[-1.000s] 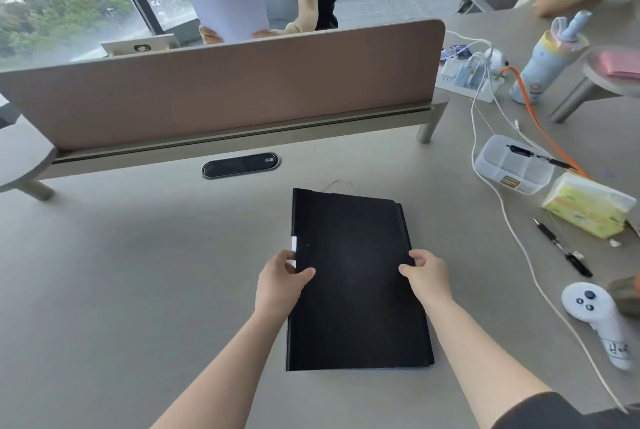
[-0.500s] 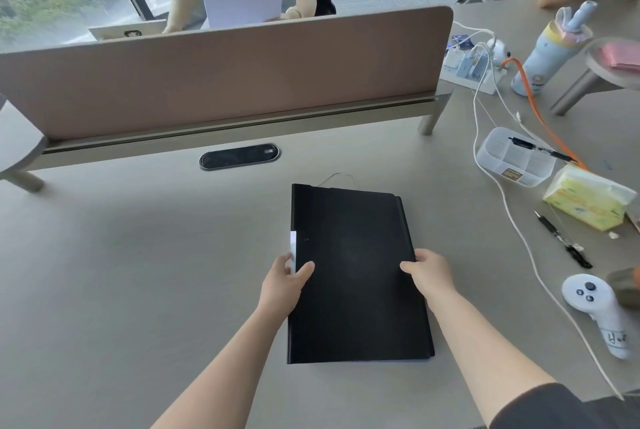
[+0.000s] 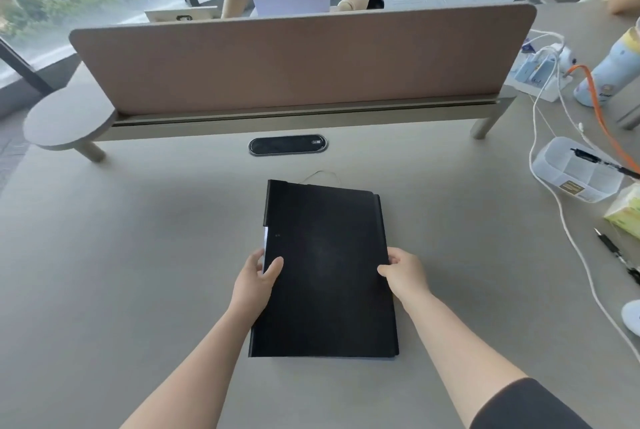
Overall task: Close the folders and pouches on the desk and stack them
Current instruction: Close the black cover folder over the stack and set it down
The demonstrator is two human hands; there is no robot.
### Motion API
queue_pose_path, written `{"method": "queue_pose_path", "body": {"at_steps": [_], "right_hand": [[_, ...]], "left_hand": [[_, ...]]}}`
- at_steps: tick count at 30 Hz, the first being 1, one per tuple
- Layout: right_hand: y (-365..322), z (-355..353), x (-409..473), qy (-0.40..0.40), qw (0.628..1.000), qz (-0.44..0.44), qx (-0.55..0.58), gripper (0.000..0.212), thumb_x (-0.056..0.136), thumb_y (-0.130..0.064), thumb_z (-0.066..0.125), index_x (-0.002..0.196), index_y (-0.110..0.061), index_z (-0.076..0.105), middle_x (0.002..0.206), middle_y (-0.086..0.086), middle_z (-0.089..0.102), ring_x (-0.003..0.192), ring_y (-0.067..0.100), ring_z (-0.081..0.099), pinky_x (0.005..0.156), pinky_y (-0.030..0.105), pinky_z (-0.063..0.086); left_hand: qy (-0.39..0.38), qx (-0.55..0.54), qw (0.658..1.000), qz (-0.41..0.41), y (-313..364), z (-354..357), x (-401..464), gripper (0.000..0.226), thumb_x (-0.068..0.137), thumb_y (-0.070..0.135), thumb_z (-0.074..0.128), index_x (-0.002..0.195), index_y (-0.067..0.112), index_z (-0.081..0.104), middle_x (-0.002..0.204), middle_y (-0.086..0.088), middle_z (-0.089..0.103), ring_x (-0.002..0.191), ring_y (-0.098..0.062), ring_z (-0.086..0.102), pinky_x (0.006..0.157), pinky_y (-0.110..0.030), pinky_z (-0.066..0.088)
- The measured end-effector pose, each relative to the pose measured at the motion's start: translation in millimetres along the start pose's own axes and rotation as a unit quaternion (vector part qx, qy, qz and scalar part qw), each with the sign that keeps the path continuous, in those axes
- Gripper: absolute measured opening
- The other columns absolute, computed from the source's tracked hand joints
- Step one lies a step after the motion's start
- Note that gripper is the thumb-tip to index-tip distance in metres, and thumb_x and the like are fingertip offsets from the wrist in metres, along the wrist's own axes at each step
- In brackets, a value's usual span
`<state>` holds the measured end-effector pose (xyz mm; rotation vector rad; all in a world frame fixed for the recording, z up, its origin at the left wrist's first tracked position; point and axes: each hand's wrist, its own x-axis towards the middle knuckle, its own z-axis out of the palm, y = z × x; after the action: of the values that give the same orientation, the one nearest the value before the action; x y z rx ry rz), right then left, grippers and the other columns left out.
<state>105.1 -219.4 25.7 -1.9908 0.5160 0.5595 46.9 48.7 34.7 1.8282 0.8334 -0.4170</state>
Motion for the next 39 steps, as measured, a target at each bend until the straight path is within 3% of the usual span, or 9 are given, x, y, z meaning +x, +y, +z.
{"method": "queue_pose_path", "body": {"at_steps": [3,8,10,16,18,24,31,36,39], "right_hand": [[-12,32,-6,-0.014,1.0,-0.012,-0.012,0.037,0.082,0.004,0.054,0.102,-0.021,0.072,0.093,-0.006,0.073,0.094,0.023,0.069,0.086,0.04,0.056],[-21,66,-13,-0.012,0.999,-0.02,-0.029,0.035,0.082,0.004,0.054,0.103,-0.016,0.073,0.09,-0.003,0.074,0.091,0.026,0.069,0.079,0.038,0.056],[-23,71,-15,-0.004,0.999,-0.024,-0.042,0.035,0.081,0.003,0.054,0.102,-0.018,0.074,0.092,-0.003,0.076,0.088,0.024,0.07,0.074,0.035,0.055],[-24,76,-17,0.008,0.999,-0.017,-0.05,0.037,0.079,0.002,0.053,0.092,-0.027,0.072,0.089,-0.008,0.076,0.088,0.024,0.071,0.075,0.037,0.057],[-24,77,-18,0.013,0.998,-0.02,-0.049,0.04,0.078,0.003,0.052,0.087,-0.032,0.071,0.087,-0.009,0.076,0.089,0.025,0.071,0.078,0.042,0.058],[-22,77,-17,0.01,0.998,-0.023,-0.049,0.045,0.082,0.0,0.053,0.111,-0.027,0.073,0.101,-0.01,0.077,0.092,0.019,0.07,0.081,0.038,0.059],[-21,77,-18,0.026,0.999,-0.009,-0.028,0.035,0.085,-0.001,0.055,0.112,-0.017,0.071,0.099,-0.002,0.074,0.09,0.021,0.067,0.072,0.031,0.051],[-17,77,-18,0.033,0.999,0.01,-0.028,0.049,0.088,-0.012,0.06,0.137,-0.011,0.056,0.125,0.007,0.066,0.112,0.026,0.062,0.09,0.033,0.047],[-18,75,-23,0.037,0.998,0.007,-0.045,0.053,0.091,-0.015,0.06,0.143,-0.01,0.05,0.126,0.01,0.062,0.114,0.027,0.059,0.095,0.035,0.044]], "left_hand": [[0.017,-0.01,1.0,0.004,-15,-26,2,0.076,0.083,0.064,0.056,0.148,0.031,0.037,0.147,-0.001,0.053,0.129,-0.027,0.056,0.107,-0.051,0.046],[0.035,-0.017,0.999,0.035,-19,-52,-4,0.037,0.096,0.041,0.055,0.132,0.029,0.054,0.116,0.005,0.07,0.104,-0.02,0.068,0.097,-0.048,0.053],[0.031,-0.019,0.998,0.042,-23,-57,-3,0.032,0.097,0.038,0.055,0.127,0.03,0.058,0.113,0.006,0.072,0.101,-0.018,0.069,0.095,-0.046,0.055],[0.016,-0.017,0.999,0.025,-57,-56,28,0.059,0.077,0.071,0.051,0.129,0.044,0.054,0.117,0.002,0.067,0.102,-0.02,0.067,0.096,-0.049,0.054],[0.018,-0.016,0.999,0.03,-48,-58,20,0.054,0.078,0.07,0.05,0.126,0.046,0.056,0.114,0.001,0.067,0.1,-0.02,0.068,0.095,-0.048,0.054],[0.018,-0.012,0.999,0.044,-43,-57,14,0.04,0.079,0.066,0.048,0.115,0.053,0.058,0.11,-0.004,0.067,0.094,-0.024,0.068,0.089,-0.048,0.057],[0.017,-0.03,0.996,0.076,-35,-62,7,0.022,0.086,0.049,0.056,0.104,0.041,0.064,0.101,0.001,0.074,0.091,-0.025,0.071,0.085,-0.048,0.059],[0.008,-0.032,0.997,0.066,-37,-63,12,0.042,0.082,0.055,0.058,0.12,0.037,0.06,0.113,0.007,0.071,0.101,-0.017,0.069,0.093,-0.046,0.056],[0.014,-0.043,0.998,0.049,-39,-62,14,0.054,0.078,0.062,0.06,0.127,0.038,0.056,0.123,0.004,0.067,0.108,-0.02,0.068,0.096,-0.047,0.055]]}}
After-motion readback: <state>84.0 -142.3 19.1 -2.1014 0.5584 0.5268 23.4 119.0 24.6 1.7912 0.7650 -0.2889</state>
